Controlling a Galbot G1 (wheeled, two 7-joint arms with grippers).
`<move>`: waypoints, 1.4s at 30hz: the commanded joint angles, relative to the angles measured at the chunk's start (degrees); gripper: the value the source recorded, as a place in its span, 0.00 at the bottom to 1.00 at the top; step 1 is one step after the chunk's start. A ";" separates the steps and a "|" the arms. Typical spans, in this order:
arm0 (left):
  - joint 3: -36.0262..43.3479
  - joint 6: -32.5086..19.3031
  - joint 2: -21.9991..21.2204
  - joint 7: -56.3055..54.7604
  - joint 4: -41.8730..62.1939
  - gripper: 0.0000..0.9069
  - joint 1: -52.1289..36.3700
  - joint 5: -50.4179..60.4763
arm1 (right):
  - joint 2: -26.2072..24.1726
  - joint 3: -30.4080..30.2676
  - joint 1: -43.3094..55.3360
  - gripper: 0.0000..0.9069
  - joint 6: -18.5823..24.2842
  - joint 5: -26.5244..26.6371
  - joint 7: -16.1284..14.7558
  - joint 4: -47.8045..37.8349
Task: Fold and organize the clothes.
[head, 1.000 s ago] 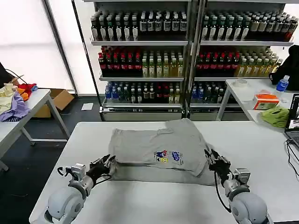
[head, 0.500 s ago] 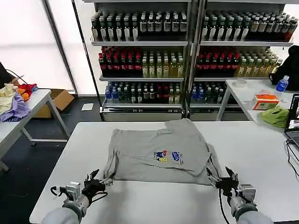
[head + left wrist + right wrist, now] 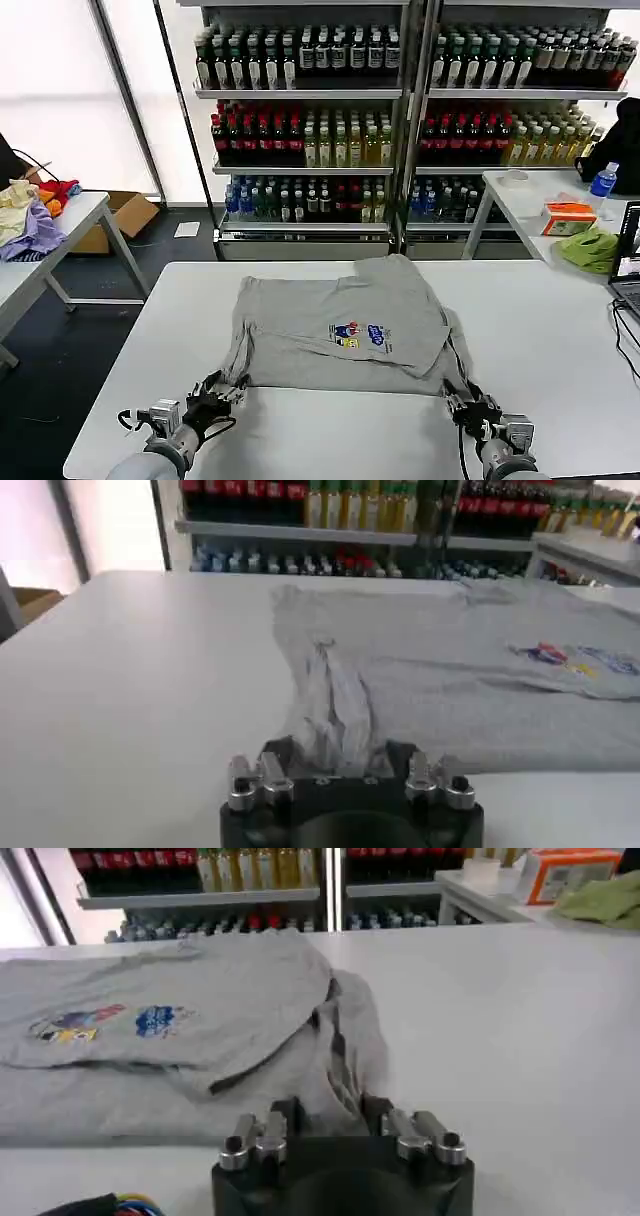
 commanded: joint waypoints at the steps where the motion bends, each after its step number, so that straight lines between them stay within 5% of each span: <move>1: 0.38 -1.26 -0.63 0.17 1.87 0.01 -0.37 -0.07 | 0.32 -0.62 -0.38 0.00 0.31 0.95 0.51 -0.06; 13: -0.69 -3.06 0.26 -0.54 -2.65 0.00 4.62 0.46 | -2.13 3.15 -11.00 0.00 0.60 3.25 -1.80 10.23; 27: -9.44 0.08 -0.36 0.89 -20.60 0.01 31.85 5.05 | -2.41 8.20 -30.15 0.00 -0.25 0.16 -3.29 20.93; 28: -9.86 0.47 -0.76 1.06 -21.28 0.38 33.22 5.30 | -2.43 8.21 -29.86 0.12 -1.00 0.11 -3.34 20.50; 29: -10.20 1.38 -1.30 0.89 -22.25 1.00 34.31 5.26 | -2.36 8.12 -29.66 0.81 -1.71 -0.06 -3.43 20.11; 30: -10.41 1.73 -1.42 0.89 -22.62 1.00 34.78 5.27 | -2.27 8.00 -29.38 1.00 -2.01 -0.06 -3.59 19.78; 34: -11.49 5.08 -1.84 0.15 -24.99 1.00 35.89 5.76 | -1.80 9.11 -27.37 1.00 -1.70 0.73 -2.77 20.11; 42: -23.52 5.16 3.31 0.25 -26.39 1.00 33.30 -3.13 | -6.61 25.95 -20.94 1.00 -1.67 11.79 -4.95 18.29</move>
